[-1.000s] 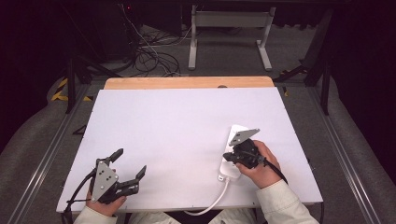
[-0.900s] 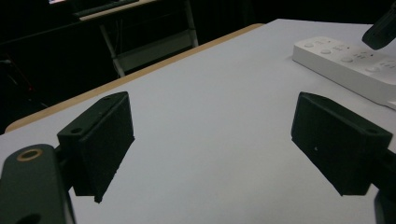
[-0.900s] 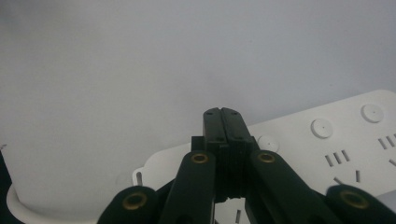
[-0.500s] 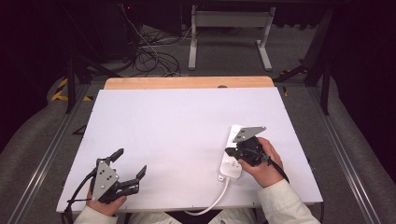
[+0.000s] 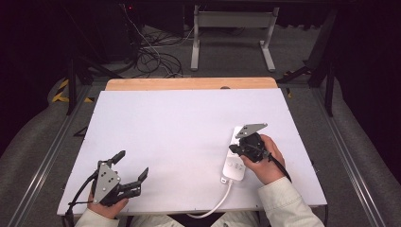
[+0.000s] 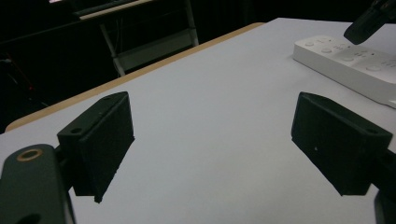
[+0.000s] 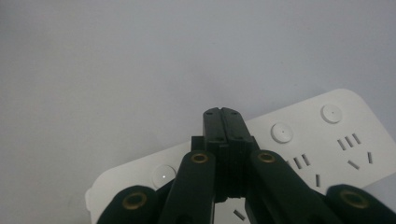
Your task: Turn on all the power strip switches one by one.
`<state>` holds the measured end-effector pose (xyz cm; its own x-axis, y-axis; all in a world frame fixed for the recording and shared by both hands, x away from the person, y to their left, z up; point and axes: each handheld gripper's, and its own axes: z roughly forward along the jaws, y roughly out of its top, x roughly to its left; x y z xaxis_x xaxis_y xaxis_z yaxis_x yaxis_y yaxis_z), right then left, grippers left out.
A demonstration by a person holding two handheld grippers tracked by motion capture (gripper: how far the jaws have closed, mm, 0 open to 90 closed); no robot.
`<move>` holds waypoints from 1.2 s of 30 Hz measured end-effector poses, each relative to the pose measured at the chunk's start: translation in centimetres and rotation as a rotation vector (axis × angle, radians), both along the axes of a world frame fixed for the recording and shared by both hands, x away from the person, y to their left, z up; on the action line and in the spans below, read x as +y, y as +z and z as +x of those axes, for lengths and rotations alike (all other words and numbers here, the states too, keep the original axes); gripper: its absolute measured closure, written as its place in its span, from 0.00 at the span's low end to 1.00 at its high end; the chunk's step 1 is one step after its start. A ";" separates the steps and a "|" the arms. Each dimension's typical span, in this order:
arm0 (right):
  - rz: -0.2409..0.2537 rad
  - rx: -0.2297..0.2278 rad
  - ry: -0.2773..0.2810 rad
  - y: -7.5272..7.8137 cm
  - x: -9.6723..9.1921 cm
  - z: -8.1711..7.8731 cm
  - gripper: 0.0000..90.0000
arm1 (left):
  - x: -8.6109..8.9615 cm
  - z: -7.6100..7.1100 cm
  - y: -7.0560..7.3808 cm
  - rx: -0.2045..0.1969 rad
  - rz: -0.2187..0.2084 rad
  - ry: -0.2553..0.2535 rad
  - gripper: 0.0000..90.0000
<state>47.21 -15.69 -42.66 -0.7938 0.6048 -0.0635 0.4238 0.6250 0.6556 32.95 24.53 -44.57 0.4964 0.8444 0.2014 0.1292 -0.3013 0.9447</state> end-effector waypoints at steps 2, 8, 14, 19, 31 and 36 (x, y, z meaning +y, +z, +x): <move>-0.005 0.004 -0.004 -0.2 0.0 0.2 1.00 | 0.0 0.0 0.0 0.000 -0.003 0.000 0.15; -0.008 0.012 -0.015 -0.7 -0.1 0.6 1.00 | 0.0 0.0 0.0 0.005 0.001 -0.002 0.15; -0.020 0.029 -0.017 -1.1 0.0 0.9 1.00 | 0.0 0.0 0.0 0.004 0.000 -0.002 0.15; -0.027 0.039 -0.019 -1.4 0.0 1.0 1.00 | 0.0 0.0 0.0 -0.001 0.004 -0.003 0.15; -0.044 0.040 -0.030 -1.7 0.1 1.1 1.00 | 0.0 0.0 0.0 -0.001 0.002 0.000 0.15; -0.059 0.032 -0.035 -1.7 0.3 0.9 1.00 | 0.0 0.0 0.0 -0.002 0.002 0.000 0.15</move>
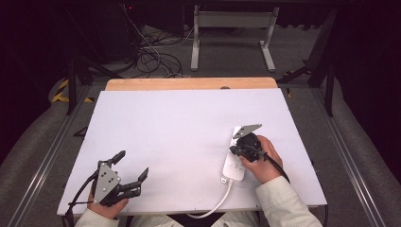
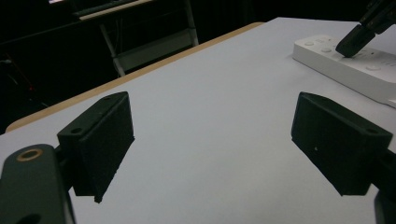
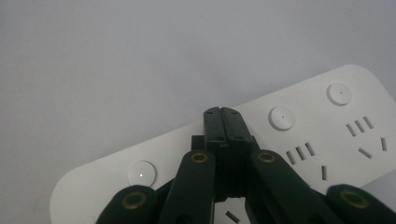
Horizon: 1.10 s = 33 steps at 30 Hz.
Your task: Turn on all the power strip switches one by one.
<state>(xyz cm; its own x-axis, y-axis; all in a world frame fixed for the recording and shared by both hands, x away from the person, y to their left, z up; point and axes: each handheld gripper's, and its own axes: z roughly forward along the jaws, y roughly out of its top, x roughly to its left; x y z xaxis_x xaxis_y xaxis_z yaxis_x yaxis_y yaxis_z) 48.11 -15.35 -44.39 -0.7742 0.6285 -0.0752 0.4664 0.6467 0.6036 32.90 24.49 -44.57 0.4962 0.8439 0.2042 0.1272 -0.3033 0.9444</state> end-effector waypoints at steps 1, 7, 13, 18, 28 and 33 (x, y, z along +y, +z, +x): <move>0.000 0.001 -0.005 0.0 0.0 0.0 1.00 | 0.0 0.0 0.0 0.000 0.000 0.000 0.15; 0.007 0.023 -0.008 -0.1 -0.1 0.1 1.00 | 0.0 0.0 0.0 0.000 0.000 0.000 0.15; 0.006 0.029 -0.010 -0.1 0.0 0.1 1.00 | 0.0 0.0 0.0 -0.002 0.001 -0.002 0.15; 0.001 0.029 -0.011 -0.2 0.0 0.1 1.00 | 0.0 0.0 0.0 -0.002 0.002 -0.001 0.15; 0.008 0.028 -0.015 -0.2 0.0 0.1 1.00 | 0.0 -0.1 0.0 0.001 -0.004 -0.002 0.15; 0.160 -0.067 0.010 1.8 -0.8 -0.8 1.00 | 0.1 0.1 0.0 0.005 -0.007 -0.005 0.15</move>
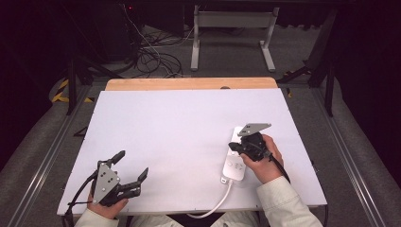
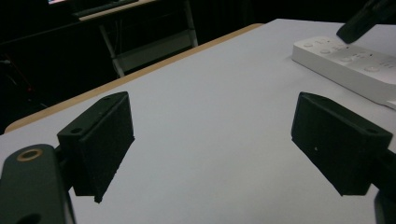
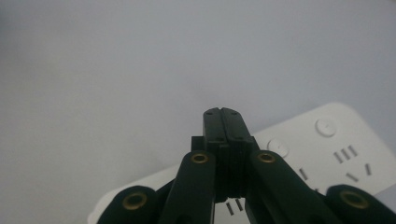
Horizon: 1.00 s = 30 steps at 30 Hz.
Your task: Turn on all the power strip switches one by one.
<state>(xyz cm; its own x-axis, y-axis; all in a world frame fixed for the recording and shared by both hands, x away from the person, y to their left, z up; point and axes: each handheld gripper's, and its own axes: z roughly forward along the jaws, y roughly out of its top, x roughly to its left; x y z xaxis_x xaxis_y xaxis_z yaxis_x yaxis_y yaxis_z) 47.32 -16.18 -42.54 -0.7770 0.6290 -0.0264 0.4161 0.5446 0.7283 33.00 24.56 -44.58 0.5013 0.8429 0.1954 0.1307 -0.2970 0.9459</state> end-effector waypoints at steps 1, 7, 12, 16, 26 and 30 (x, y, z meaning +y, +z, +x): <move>0.007 -0.014 -0.002 0.5 0.0 -0.2 1.00 | 0.0 0.0 0.0 0.000 0.002 0.002 0.15; -0.005 -0.042 -0.006 0.9 0.1 -0.6 1.00 | -0.1 -0.1 0.0 -0.006 0.003 0.004 0.15; -0.007 -0.049 -0.009 1.2 0.1 -0.7 1.00 | -0.1 0.0 0.0 -0.001 0.005 0.003 0.15; -0.007 -0.054 -0.007 1.4 0.1 -0.6 1.00 | 0.0 0.0 0.0 -0.001 0.005 0.003 0.15; -0.009 -0.041 -0.025 1.5 -0.2 0.5 1.00 | 0.0 0.0 0.0 -0.001 0.012 0.005 0.15; -0.011 -0.034 -0.049 1.1 -0.5 1.4 1.00 | -0.1 0.0 0.0 0.004 0.007 0.005 0.15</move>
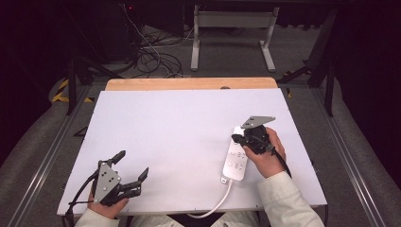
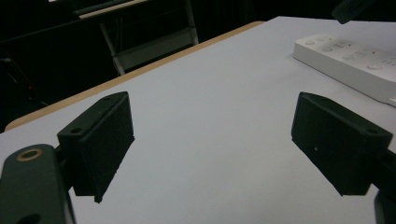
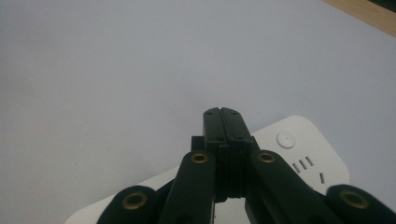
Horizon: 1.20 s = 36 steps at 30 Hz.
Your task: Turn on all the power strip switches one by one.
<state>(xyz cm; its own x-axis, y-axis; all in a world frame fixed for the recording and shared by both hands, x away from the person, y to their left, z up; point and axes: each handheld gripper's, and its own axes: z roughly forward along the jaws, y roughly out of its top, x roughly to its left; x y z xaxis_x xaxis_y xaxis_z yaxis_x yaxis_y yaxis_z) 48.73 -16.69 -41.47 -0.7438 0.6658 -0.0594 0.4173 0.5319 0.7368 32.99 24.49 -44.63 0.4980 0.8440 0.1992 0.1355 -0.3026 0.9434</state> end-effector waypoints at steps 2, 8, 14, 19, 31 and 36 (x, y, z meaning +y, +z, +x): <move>0.002 0.003 -0.011 -0.1 -0.1 0.3 1.00 | 0.0 0.0 0.0 -0.001 0.000 -0.001 0.15; -0.007 0.019 -0.030 -0.8 -0.1 1.2 1.00 | 0.0 0.0 0.0 0.001 0.000 -0.001 0.15; -0.028 0.041 -0.046 -1.6 -0.1 2.0 1.00 | 0.0 0.0 0.0 -0.001 0.001 0.000 0.15; -0.039 0.053 -0.061 -2.3 -0.2 2.4 1.00 | 0.0 0.0 0.0 -0.003 0.003 -0.001 0.15; -0.074 0.076 -0.054 -3.0 0.0 2.6 1.00 | 0.1 0.0 0.0 -0.002 0.007 -0.002 0.15; -0.087 0.076 -0.052 -3.1 0.2 2.5 1.00 | 0.0 0.0 0.0 -0.003 0.004 -0.002 0.15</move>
